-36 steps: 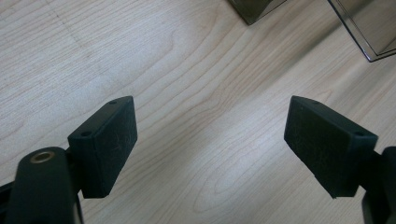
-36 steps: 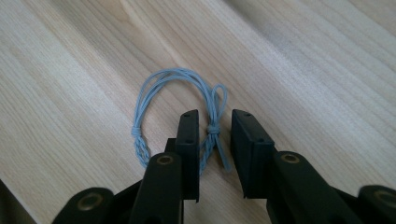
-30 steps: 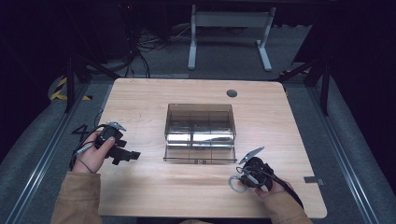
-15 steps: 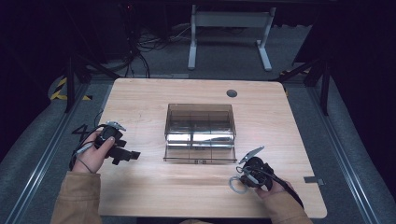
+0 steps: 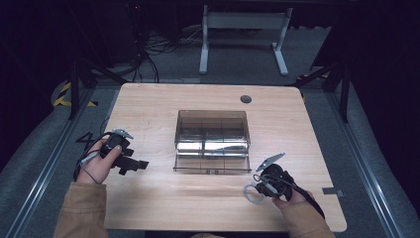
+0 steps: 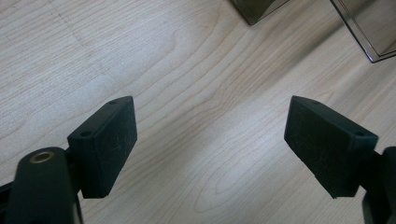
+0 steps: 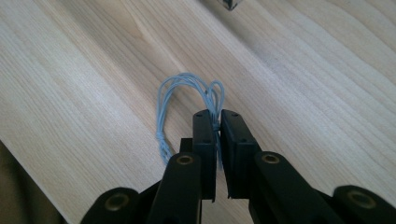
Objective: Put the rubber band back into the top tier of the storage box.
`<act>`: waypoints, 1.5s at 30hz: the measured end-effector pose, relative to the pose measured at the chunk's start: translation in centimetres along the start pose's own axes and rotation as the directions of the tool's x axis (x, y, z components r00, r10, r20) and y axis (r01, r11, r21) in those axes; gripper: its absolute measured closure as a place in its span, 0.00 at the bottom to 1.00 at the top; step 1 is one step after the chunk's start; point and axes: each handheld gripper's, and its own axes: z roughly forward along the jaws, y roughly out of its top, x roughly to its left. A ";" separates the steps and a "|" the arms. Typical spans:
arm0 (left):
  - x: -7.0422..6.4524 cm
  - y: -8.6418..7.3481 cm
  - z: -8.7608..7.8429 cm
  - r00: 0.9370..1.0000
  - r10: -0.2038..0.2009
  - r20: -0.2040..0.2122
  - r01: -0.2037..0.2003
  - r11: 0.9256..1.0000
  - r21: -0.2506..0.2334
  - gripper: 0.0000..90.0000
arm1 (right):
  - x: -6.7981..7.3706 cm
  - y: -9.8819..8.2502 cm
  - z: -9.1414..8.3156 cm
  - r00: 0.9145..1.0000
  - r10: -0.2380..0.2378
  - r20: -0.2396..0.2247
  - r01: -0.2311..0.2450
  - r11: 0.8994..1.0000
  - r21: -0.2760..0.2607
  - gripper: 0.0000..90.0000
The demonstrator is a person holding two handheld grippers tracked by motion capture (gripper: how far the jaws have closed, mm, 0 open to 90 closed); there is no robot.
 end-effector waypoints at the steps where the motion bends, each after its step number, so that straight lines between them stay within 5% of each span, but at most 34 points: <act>1: 0.0 0.0 0.0 1.000 0.000 0.000 0.000 1.000 0.000 0.20 | 0.0 0.0 -0.1 1.000 -0.003 -0.003 0.003 1.000 -0.002 0.95; 45: 0.1 0.0 0.0 1.000 -0.008 -0.001 0.008 1.000 -0.002 0.20 | -0.3 1.0 -7.2 0.999 -0.042 0.010 0.042 0.994 -0.100 0.95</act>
